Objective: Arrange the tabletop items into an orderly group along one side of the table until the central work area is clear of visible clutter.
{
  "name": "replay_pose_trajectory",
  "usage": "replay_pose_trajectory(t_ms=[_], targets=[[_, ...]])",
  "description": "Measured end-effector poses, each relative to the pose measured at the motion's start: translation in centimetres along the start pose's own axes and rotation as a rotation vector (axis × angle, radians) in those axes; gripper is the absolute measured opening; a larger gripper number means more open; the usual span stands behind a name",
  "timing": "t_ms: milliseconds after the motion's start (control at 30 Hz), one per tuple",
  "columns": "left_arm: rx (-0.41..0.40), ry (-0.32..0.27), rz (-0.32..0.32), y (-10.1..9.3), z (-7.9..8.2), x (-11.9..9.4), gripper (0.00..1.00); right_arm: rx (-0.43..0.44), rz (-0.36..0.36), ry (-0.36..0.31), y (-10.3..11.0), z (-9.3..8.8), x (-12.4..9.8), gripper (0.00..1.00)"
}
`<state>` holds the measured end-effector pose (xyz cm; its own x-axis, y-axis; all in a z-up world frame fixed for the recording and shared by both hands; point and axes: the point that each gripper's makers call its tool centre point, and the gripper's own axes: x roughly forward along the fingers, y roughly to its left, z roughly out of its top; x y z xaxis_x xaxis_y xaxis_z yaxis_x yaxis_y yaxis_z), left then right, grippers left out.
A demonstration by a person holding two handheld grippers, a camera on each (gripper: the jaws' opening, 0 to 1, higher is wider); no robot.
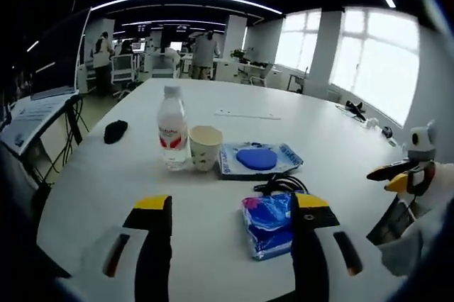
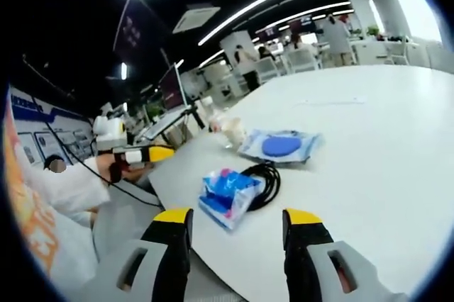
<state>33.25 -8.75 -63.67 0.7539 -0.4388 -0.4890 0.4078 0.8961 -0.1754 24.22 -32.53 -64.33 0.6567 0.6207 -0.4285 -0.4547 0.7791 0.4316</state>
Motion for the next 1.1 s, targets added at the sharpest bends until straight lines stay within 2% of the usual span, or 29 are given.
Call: replay_pose_trajectory(t_ms=[567, 733, 867, 1100], targets=[[-0.019, 0.087, -0.057, -2.2, -2.3, 1.0, 0.61, 0.049, 0.008, 0.038, -0.2, -1.4, 0.1, 0.47], [-0.032, 0.143, -0.067, -2.3, -3.8, 1.8, 0.59, 0.062, 0.008, 0.069, -0.2, -1.9, 0.6, 0.46], [-0.061, 0.197, -0.078, -2.8, -5.4, 2.5, 0.58, 0.061, 0.011, 0.129, -0.3, -2.5, 1.8, 0.46], [-0.111, 0.284, -0.095, -4.4, -8.3, 3.6, 0.55, 0.018, 0.025, 0.184, 0.4, -1.2, 6.1, 0.46]])
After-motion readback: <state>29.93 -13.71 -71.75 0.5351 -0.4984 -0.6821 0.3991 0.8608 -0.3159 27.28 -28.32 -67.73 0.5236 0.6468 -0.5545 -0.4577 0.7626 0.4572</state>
